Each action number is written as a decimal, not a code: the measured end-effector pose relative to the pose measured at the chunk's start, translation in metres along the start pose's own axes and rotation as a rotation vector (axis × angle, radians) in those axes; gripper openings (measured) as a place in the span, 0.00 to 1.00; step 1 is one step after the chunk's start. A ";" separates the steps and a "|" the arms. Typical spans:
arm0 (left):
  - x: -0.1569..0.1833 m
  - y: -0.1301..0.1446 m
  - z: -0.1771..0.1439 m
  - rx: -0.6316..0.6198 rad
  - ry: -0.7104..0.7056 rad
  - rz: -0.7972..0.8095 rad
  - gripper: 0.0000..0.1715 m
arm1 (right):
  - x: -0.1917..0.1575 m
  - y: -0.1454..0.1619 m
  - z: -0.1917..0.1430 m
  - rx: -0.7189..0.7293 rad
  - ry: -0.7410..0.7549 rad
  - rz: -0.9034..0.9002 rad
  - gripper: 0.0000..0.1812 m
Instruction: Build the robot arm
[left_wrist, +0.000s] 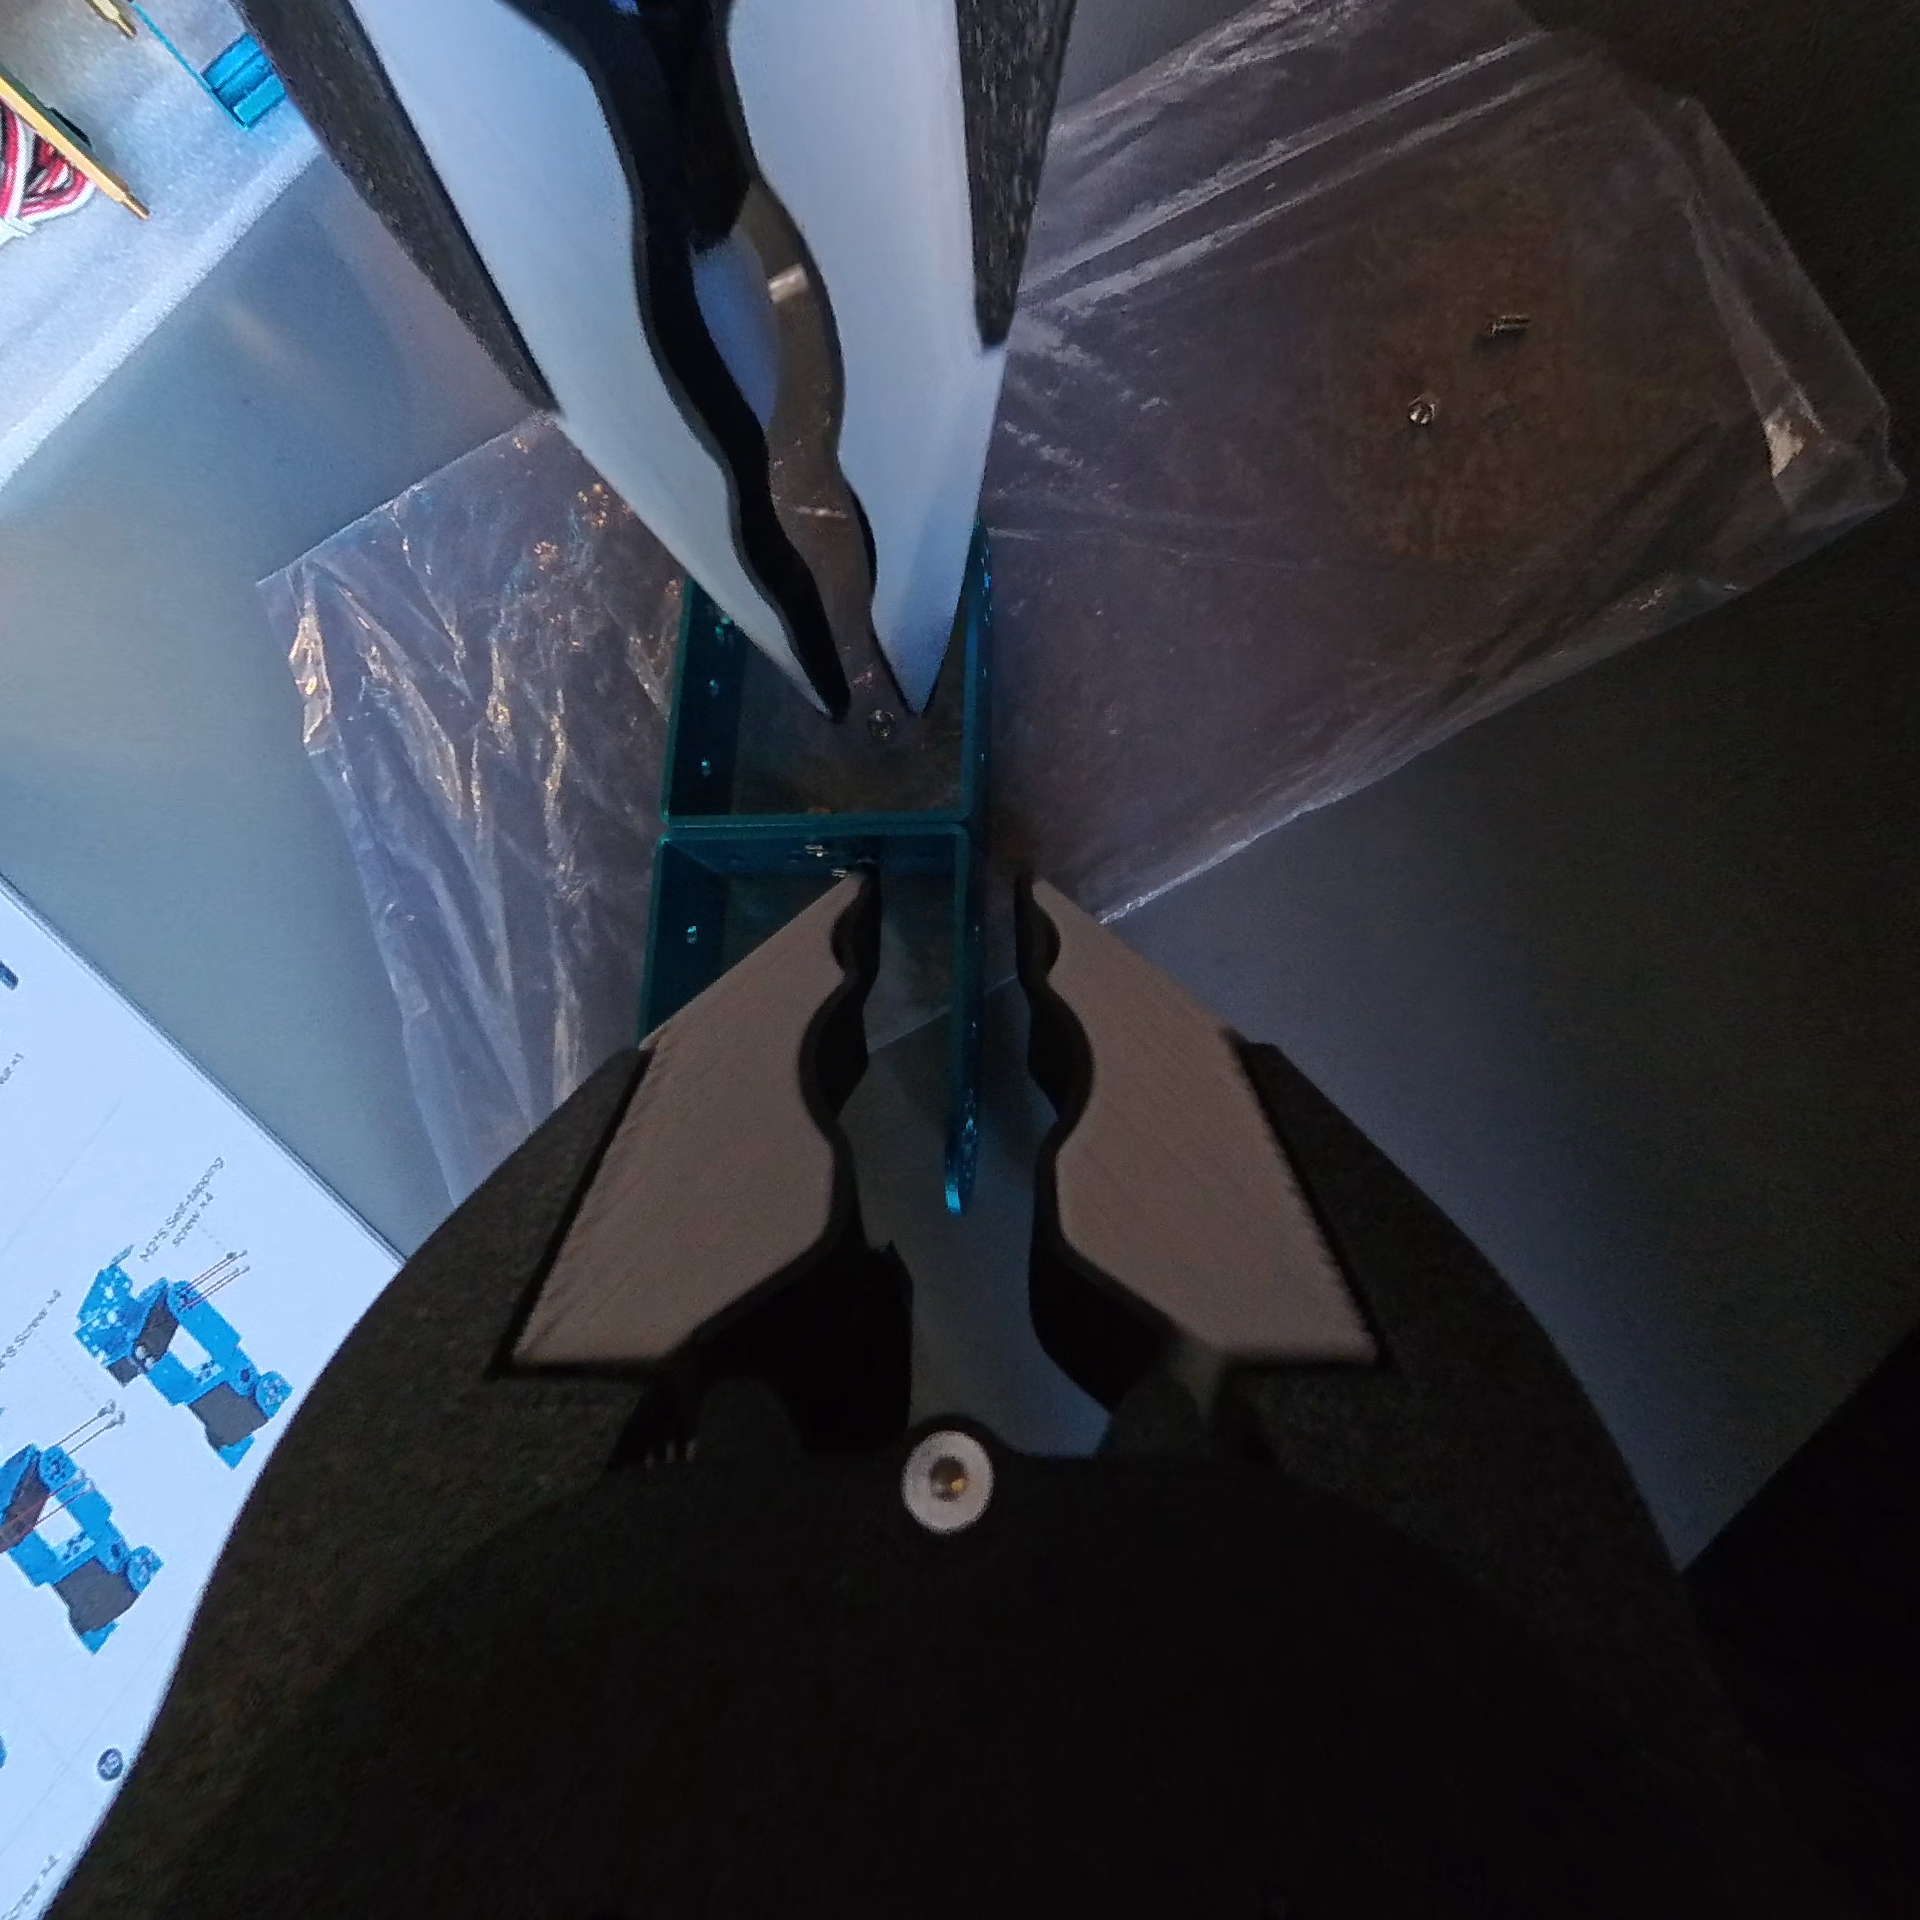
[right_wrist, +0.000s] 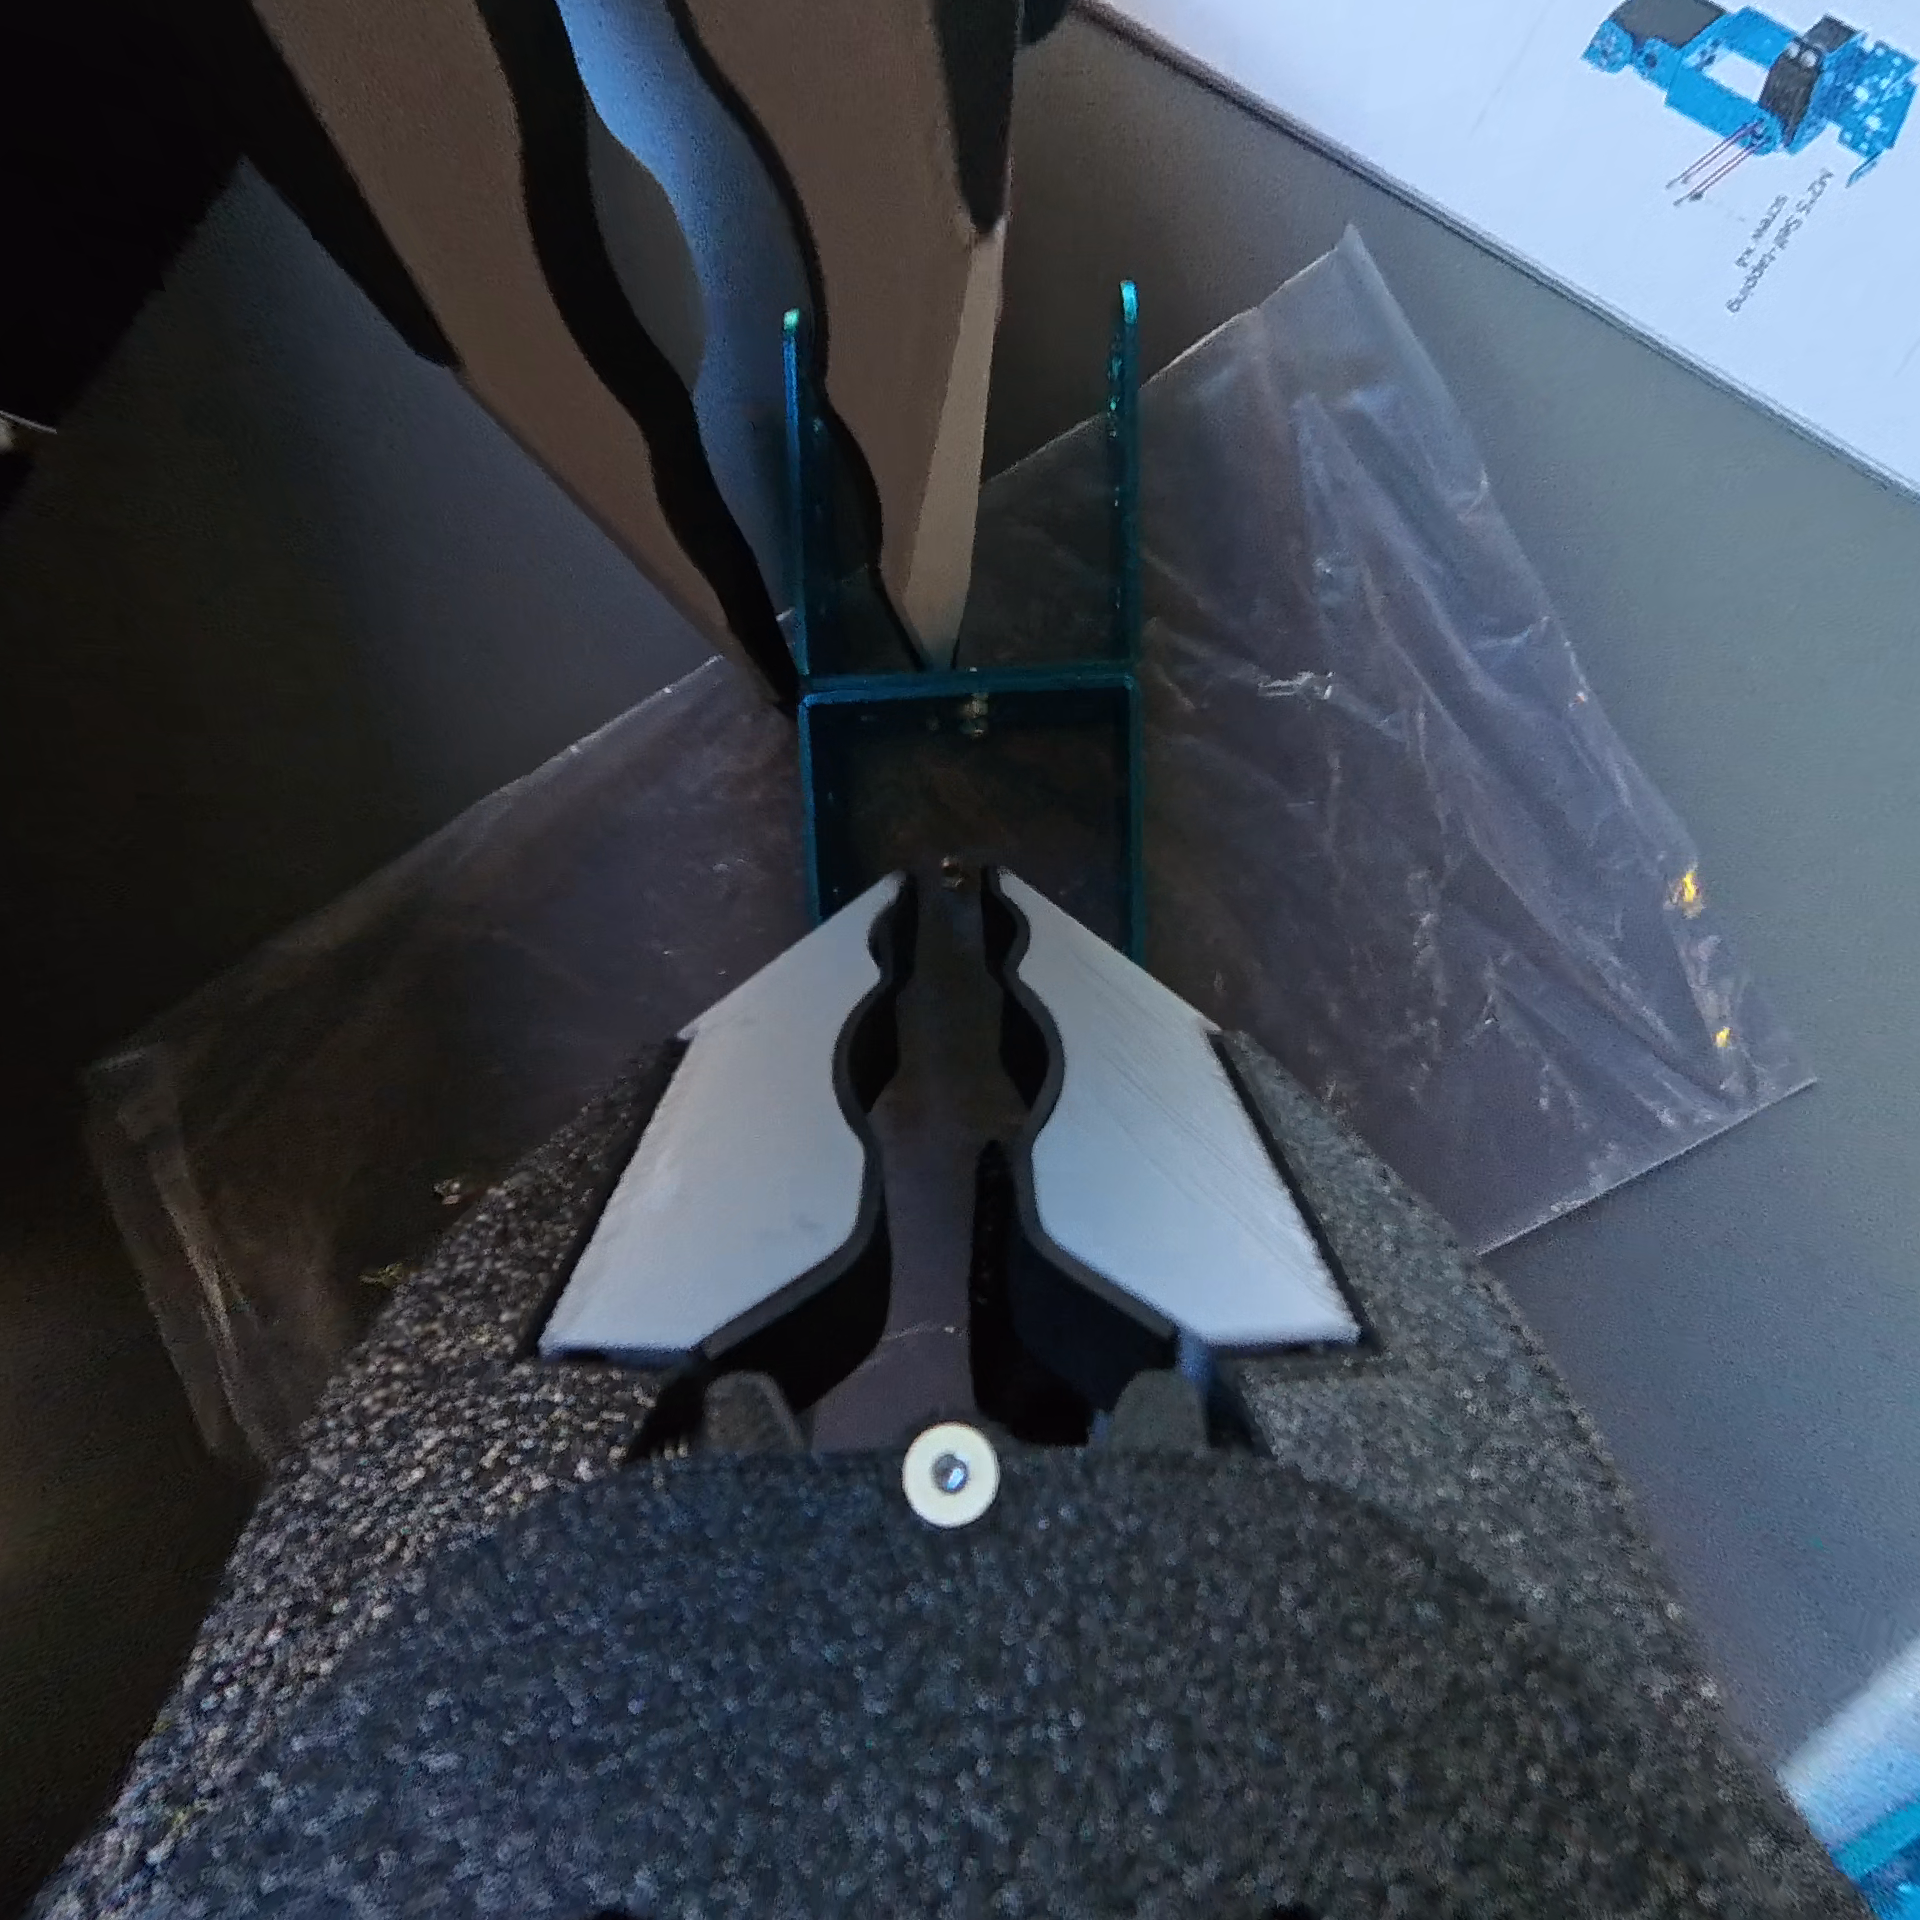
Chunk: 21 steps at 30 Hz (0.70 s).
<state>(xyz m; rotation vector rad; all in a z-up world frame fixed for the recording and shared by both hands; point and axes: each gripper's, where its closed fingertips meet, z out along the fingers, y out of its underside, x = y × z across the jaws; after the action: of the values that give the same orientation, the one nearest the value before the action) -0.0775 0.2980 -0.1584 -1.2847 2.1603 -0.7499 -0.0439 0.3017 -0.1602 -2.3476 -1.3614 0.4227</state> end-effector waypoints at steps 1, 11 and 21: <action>0.000 0.000 0.000 0.000 0.000 0.001 0.14 | 0.000 0.001 0.002 -0.018 0.004 -0.004 0.07; 0.000 -0.001 0.001 0.004 -0.006 0.000 0.14 | 0.003 -0.001 0.004 -0.074 -0.050 0.014 0.03; 0.000 -0.001 0.000 0.022 -0.012 -0.005 0.14 | -0.005 -0.017 -0.014 0.283 -0.128 0.076 0.03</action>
<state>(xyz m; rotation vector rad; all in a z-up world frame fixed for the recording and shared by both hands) -0.0767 0.2974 -0.1581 -1.2804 2.1345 -0.7632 -0.0531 0.3030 -0.1396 -2.1726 -1.1811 0.7475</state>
